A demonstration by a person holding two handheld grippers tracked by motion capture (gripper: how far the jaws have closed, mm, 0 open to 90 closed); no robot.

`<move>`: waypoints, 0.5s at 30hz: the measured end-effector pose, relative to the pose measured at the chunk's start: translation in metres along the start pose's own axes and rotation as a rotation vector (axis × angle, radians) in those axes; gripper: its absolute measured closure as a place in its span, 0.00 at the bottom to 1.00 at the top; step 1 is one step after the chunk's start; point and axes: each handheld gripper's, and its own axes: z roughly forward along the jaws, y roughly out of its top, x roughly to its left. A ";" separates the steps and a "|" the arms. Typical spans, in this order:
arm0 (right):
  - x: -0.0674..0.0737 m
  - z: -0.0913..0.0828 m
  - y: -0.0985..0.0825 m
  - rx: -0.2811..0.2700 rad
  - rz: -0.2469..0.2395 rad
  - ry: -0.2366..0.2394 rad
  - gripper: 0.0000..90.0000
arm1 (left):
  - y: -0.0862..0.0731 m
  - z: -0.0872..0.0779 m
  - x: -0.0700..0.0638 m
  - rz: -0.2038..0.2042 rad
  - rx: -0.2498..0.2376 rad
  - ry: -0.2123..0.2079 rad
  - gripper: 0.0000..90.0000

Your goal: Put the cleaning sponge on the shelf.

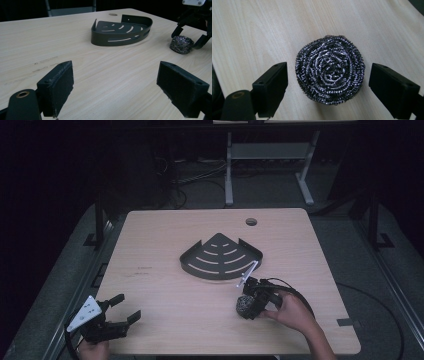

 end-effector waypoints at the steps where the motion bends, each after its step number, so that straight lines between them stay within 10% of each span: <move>1: 0.000 0.001 0.000 0.004 0.000 -0.002 0.17 | 0.000 0.000 0.000 0.000 0.000 0.001 0.15; 15: -0.001 0.010 0.005 0.036 -0.009 -0.002 0.20 | 0.000 0.000 0.000 -0.004 -0.006 0.001 0.15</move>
